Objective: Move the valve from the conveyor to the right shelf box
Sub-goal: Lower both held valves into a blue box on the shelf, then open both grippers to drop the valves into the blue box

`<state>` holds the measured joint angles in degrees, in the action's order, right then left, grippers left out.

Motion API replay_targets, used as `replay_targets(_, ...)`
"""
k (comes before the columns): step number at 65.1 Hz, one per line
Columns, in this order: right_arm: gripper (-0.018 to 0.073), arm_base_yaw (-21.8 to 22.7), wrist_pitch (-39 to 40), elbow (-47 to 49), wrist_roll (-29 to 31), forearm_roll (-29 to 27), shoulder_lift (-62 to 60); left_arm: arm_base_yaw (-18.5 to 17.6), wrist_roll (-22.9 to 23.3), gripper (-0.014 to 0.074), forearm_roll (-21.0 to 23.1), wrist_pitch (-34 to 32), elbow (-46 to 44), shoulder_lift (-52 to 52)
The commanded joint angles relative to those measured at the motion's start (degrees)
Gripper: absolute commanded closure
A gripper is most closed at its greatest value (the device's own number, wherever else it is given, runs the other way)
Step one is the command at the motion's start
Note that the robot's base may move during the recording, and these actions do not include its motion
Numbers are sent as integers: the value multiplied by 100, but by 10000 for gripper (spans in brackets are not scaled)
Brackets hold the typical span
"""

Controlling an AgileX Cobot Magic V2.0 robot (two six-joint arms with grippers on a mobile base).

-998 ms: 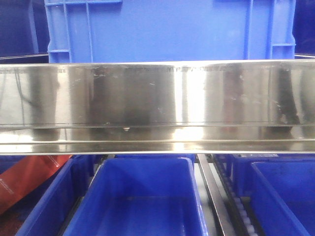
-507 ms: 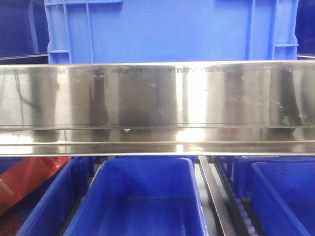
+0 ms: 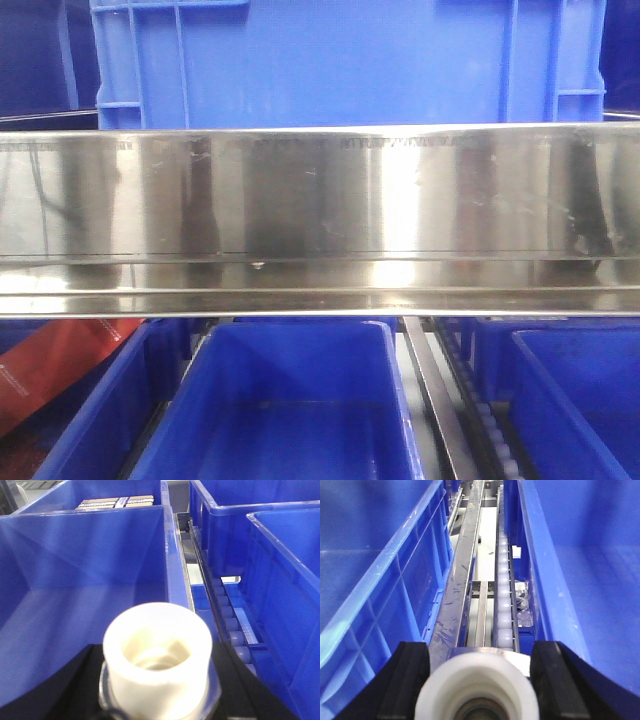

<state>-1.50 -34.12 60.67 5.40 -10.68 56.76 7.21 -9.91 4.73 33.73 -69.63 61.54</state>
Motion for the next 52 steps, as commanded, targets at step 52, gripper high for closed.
replay_targets(52,713,-222,-57,2388,14,103,682,-226,-7,708,305,227,-1766,382)
